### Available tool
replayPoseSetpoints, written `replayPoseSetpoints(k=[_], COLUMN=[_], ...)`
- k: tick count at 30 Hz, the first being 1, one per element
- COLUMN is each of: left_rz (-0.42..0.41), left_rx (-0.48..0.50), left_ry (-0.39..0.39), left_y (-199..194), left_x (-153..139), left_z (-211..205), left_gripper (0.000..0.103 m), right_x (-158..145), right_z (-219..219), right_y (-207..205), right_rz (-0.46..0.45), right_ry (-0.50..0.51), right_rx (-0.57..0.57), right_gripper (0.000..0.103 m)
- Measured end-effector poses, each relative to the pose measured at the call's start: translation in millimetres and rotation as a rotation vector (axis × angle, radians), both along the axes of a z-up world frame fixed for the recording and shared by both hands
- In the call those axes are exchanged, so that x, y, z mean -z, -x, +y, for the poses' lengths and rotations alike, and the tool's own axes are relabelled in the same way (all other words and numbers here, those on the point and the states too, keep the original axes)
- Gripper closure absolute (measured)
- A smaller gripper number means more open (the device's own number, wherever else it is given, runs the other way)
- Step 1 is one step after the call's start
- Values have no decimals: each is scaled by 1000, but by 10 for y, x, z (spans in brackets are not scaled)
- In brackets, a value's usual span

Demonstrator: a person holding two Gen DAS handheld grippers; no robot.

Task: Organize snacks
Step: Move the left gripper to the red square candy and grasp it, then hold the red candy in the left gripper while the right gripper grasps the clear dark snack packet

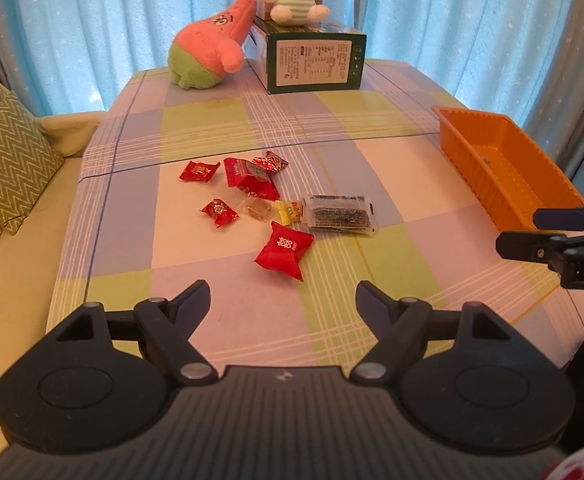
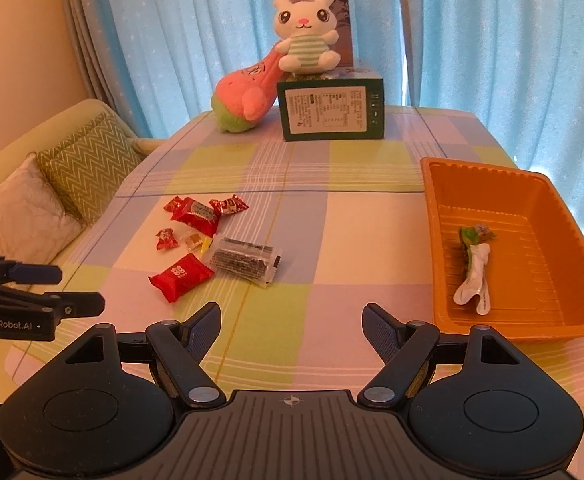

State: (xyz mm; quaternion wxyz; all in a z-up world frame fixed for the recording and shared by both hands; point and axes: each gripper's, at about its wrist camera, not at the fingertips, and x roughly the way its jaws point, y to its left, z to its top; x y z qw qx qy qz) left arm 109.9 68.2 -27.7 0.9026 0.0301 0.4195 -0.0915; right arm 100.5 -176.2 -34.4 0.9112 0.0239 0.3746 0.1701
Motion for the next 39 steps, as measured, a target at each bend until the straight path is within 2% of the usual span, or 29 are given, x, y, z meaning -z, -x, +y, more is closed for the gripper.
replayPoseSetpoints(k=[13, 21, 27, 33, 39], left_rz=[67, 100, 102, 93, 68], left_rx=[148, 215, 210, 152, 86], left_ry=[-35, -76, -76, -33, 1], left_y=[-786, -1032, -1036, -949, -874], left_x=[563, 810, 797, 664, 532], left_z=[-120, -185, -153, 64, 252], left_gripper=[39, 65, 79, 80, 80], right_x=[393, 580, 669, 737, 894], right_z=[183, 264, 372, 634, 933], right_y=[-572, -842, -1018, -1177, -1365], right_rz=[37, 47, 40, -7, -54], right_ry=[51, 74, 108, 155, 285], right_rx=[-56, -99, -195, -385, -519], right_gripper=[25, 25, 25, 25, 25])
